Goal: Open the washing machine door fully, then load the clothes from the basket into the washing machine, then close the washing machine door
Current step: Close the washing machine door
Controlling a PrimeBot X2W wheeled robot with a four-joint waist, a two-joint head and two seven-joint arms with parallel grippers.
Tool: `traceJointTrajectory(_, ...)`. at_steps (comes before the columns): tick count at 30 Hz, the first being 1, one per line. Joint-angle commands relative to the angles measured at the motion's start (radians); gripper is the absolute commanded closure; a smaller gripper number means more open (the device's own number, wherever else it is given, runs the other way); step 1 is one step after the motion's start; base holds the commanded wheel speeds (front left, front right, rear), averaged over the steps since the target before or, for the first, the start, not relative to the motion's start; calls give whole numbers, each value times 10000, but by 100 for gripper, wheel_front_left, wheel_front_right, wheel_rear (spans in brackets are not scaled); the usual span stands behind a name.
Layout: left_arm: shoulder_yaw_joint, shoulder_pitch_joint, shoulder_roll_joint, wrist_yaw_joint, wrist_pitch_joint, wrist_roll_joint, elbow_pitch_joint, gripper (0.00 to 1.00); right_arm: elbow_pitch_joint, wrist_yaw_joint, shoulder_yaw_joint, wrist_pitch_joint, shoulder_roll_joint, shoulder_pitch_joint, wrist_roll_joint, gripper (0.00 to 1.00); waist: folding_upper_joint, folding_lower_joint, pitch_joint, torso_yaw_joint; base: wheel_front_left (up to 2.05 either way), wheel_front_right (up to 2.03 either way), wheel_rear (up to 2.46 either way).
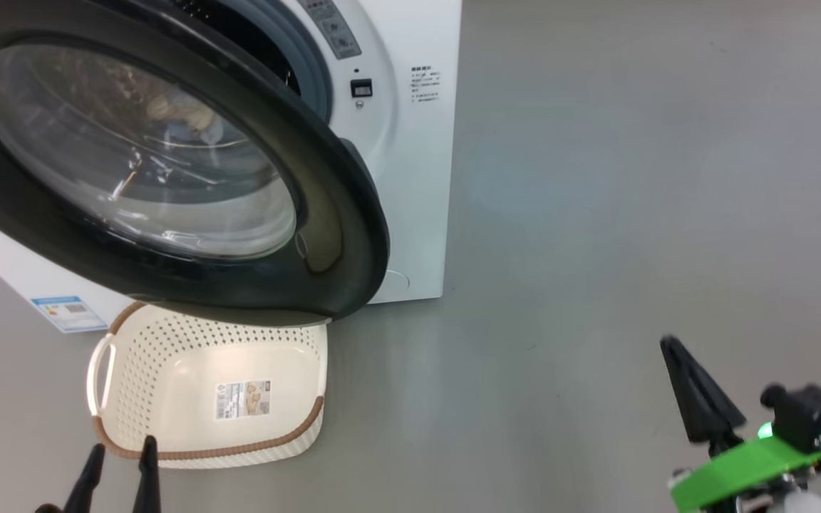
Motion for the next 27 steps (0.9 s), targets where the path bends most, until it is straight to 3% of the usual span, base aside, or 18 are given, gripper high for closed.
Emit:
traceJointTrajectory(1, 276, -280, 88, -31, -124, 72, -277, 0, -302, 16, 293, -46, -89, -419, 106, 100, 0, 0, 39, 61, 0, 0, 0)
traceJointTrajectory(13, -77, -745, -134, -31, -124, 107, -522, 0, -727, 16, 835, -46, 380, -2531, 376, 100, 0, 0, 206, 885, 0, 0, 0)
traceJointTrajectory(27, -436, -1059, -393, -31, -124, 96, -695, 0, -437, 16, 2742, -46, 602, -4026, 673, 100, 0, 0, 538, 2456, 0, 0, 0)
